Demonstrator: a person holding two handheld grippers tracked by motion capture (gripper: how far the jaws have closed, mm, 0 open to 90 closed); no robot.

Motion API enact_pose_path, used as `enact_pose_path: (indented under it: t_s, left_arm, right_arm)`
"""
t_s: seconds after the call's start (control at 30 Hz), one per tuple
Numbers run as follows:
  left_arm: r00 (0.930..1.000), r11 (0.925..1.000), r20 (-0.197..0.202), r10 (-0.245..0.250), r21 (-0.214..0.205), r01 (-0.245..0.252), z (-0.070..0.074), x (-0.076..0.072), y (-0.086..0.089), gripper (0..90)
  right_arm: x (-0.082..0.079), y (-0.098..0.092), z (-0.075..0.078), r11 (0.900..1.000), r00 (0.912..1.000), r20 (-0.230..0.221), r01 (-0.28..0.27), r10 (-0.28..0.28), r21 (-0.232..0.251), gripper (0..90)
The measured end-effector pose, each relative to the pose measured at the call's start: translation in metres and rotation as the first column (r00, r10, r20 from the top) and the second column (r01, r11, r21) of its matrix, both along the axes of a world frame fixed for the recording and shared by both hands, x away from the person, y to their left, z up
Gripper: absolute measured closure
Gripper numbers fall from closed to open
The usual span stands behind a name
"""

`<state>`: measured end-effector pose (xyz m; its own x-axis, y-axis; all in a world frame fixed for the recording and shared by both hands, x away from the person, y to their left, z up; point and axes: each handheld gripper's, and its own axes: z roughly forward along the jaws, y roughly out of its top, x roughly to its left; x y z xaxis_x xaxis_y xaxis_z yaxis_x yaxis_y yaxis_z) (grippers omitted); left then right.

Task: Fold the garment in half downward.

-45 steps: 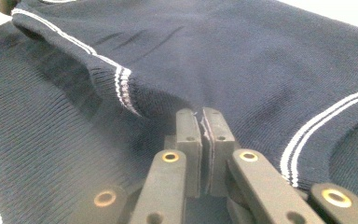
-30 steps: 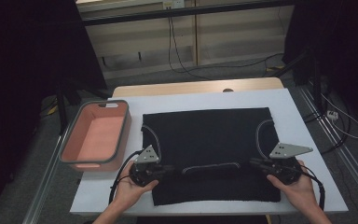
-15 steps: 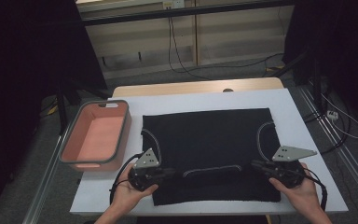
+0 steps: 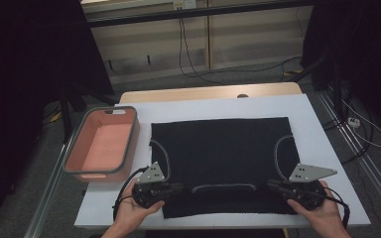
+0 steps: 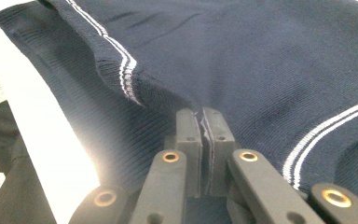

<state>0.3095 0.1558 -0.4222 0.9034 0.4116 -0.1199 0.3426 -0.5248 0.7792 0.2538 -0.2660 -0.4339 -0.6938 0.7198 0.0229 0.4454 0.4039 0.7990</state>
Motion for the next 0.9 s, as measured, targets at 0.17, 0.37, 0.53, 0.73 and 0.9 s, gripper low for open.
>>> enact_pose_path:
  t_s: [0.17, 0.37, 0.53, 0.73, 0.9]
  left_arm:
    - [0.9999, 0.9999, -0.008, -0.007, 0.015, 0.007, -0.007, -0.002, -0.002, 87.8]
    - [0.9997, 0.9997, -0.023, -0.006, 0.024, 0.006, -0.010, -0.002, 0.002, 87.7]
    - [0.9994, 0.9989, -0.032, -0.013, 0.044, 0.014, -0.016, -0.006, -0.001, 87.7]
    - [0.9985, 0.9971, -0.040, -0.037, 0.064, 0.040, -0.017, -0.009, -0.006, 87.7]
    - [0.9984, 0.9938, -0.037, -0.043, 0.101, 0.046, -0.024, -0.009, -0.007, 87.1]
  right_arm:
    - [-0.003, -0.002, -0.003, 0.9999, 1.0000, 0.000, 0.005, -0.005, 0.013, 87.1]
    - [-0.007, 0.001, -0.006, 0.9998, 0.9996, -0.019, -0.021, 0.021, -0.005, 87.1]
    - [-0.011, 0.003, -0.006, 0.9995, 0.9996, -0.018, -0.024, 0.023, -0.019, 87.1]
    - [-0.011, 0.001, -0.008, 0.9981, 0.9995, -0.022, -0.025, 0.024, -0.056, 87.1]
    - [-0.009, 0.001, -0.014, 0.9973, 0.9976, -0.052, -0.049, 0.046, -0.055, 86.5]
